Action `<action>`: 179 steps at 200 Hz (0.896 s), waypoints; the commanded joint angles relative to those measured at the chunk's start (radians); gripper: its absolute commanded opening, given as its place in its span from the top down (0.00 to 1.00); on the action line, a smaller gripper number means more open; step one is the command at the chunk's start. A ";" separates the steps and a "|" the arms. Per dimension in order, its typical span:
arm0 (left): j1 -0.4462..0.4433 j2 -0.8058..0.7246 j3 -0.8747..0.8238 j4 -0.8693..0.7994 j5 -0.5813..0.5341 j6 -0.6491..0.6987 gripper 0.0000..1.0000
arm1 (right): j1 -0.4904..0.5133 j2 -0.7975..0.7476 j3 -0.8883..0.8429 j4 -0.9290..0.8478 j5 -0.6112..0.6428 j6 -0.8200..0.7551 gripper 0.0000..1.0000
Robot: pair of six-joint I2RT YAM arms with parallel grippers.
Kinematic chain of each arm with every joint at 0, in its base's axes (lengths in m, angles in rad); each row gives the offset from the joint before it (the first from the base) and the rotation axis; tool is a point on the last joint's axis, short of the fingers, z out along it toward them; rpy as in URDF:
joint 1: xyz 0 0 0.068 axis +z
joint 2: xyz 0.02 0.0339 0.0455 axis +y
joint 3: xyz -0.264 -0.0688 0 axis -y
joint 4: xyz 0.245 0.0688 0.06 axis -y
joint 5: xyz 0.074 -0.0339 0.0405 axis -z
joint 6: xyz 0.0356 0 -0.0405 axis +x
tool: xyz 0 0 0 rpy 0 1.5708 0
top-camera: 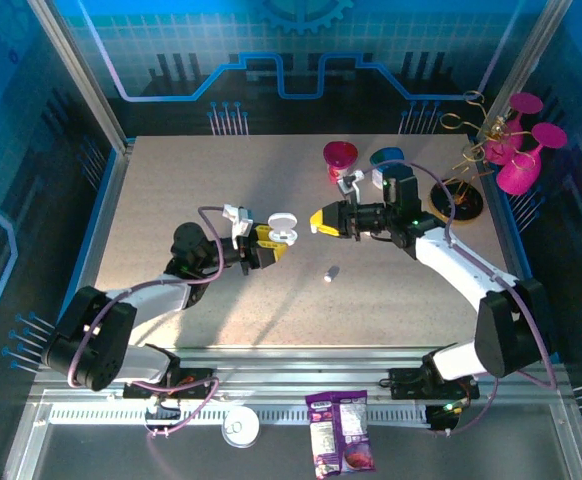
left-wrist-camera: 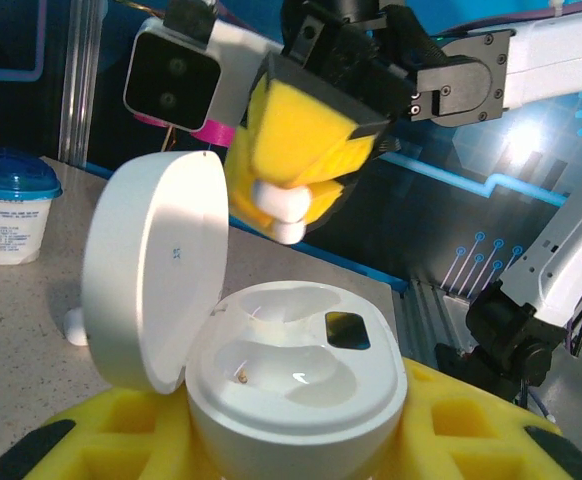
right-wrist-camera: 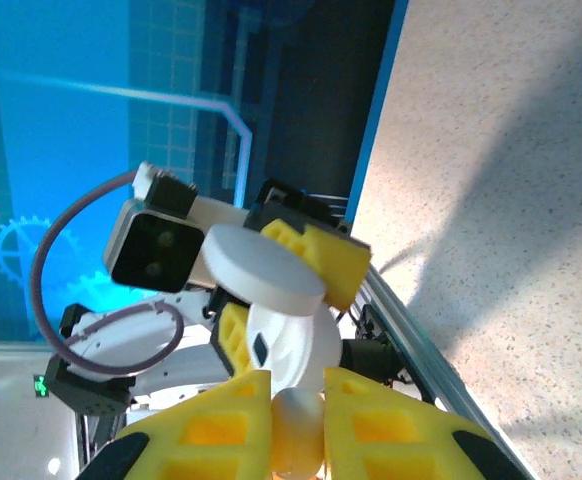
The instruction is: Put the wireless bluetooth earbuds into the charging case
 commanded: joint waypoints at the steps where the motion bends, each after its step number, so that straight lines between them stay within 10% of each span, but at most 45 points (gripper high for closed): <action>1: 0.009 0.005 0.038 0.048 0.025 -0.025 0.75 | 0.028 -0.023 0.036 0.026 -0.039 -0.046 0.86; 179: 0.009 -0.022 0.034 0.071 0.060 -0.075 0.74 | 0.161 0.044 0.188 -0.202 0.110 -0.325 0.85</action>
